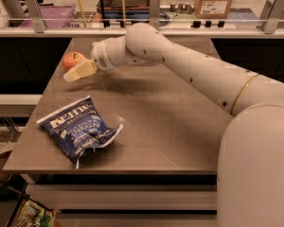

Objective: Pick apple

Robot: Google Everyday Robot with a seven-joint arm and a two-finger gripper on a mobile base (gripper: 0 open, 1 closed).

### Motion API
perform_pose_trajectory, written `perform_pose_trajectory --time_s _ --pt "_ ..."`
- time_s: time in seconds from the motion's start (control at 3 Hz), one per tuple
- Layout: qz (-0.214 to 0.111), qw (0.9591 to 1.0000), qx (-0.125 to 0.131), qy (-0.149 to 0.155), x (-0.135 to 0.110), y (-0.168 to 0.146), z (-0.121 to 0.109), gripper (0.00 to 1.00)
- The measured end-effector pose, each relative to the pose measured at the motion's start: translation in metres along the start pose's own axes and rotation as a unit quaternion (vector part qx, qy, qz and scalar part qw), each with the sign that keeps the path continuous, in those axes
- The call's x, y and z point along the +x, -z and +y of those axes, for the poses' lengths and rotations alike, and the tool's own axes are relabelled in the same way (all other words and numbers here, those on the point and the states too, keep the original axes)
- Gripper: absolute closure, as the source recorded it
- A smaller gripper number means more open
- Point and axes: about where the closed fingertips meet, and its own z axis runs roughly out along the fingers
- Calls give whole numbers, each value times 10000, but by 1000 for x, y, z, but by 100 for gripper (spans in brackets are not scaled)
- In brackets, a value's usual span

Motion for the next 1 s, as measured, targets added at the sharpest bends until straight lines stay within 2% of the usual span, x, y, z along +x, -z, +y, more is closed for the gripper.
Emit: perform_pose_trajectory --time_s 0.67,1.0 --pt "-98 9998 -190 20 -2 -15 -5 0" --pt "-94 9997 -202 18 -2 -17 -3 18"
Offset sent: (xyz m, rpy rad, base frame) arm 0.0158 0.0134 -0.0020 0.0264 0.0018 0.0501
